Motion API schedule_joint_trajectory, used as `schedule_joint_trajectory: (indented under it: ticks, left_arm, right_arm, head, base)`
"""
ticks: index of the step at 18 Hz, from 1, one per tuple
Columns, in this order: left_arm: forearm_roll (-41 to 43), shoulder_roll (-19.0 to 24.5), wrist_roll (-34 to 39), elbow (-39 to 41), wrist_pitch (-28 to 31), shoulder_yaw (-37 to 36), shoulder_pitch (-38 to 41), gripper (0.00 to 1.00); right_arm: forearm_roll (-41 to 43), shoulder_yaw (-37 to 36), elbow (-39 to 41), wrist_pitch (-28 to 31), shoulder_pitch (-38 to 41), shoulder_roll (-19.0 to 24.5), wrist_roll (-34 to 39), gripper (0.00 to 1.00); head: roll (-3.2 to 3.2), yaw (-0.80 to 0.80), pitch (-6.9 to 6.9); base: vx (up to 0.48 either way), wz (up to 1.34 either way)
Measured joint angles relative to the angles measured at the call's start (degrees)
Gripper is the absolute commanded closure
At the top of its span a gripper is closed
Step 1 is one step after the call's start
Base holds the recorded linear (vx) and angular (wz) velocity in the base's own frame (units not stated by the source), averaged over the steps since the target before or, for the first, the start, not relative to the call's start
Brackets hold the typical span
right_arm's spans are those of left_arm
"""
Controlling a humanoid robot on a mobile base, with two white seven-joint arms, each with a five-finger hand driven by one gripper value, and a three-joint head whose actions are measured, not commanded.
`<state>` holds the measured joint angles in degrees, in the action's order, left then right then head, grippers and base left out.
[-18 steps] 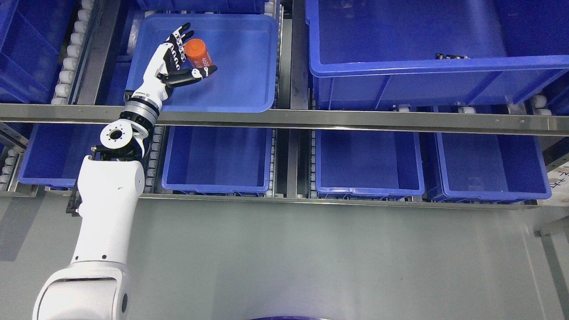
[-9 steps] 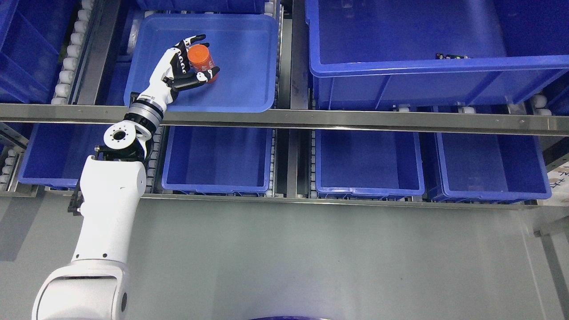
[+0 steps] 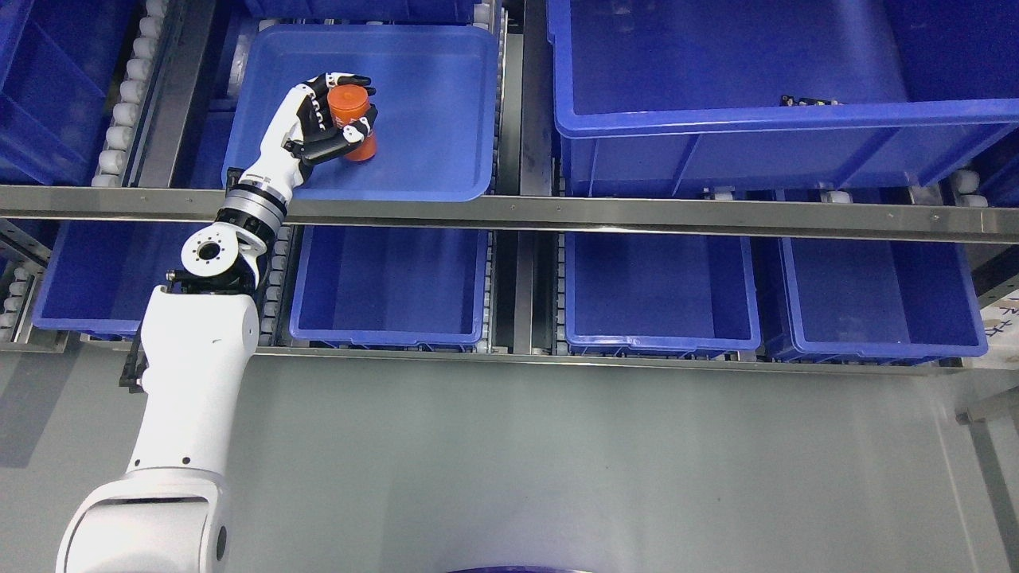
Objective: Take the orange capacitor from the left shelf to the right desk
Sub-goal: 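Close the left hand around the orange capacitor, then lift the capacitor up and out of the bin with the left hand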
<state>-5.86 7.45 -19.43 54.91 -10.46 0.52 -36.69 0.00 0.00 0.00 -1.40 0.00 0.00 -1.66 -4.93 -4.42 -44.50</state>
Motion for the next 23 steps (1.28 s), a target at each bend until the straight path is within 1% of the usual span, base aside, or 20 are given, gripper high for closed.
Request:
schedule_joint_trajectory:
  ticks: [5, 11, 20, 23]
  left_arm:
    - [-0.1, -1.0, 0.0, -0.5, -2.5, 2.2, -0.3, 1.0]
    - [-0.4, -2.4, -0.2, 1.4, -4.2, 5.6, -0.7, 1.0]
    - [-1.8, -5.1, -0.3, 5.5, -5.5, 9.3, -1.1, 1.0]
    - [-2.1, -5.6, -0.3, 7.6, -7.2, 10.1, -1.1, 1.0]
  right_arm:
    - [0.0, 0.0, 0.0, -0.2, 0.0, 0.0, 0.0, 0.0]
    - [0.0, 0.0, 0.0, -0.1, 0.0, 0.0, 0.0, 0.0]
    - [0.0, 0.0, 0.0, 0.0, 0.0, 0.0, 0.0, 0.0]
    - [0.0, 0.0, 0.0, 0.0, 0.0, 0.0, 0.0, 0.0]
  head:
    - [0.0, 0.0, 0.0]
    - [0.0, 0.0, 0.0]
    - [0.0, 0.0, 0.0]
    - [0.0, 0.0, 0.0]
  base:
    - [0.0, 0.0]
    - [0.0, 0.0]
    - [0.0, 0.0]
    - [0.0, 0.0]
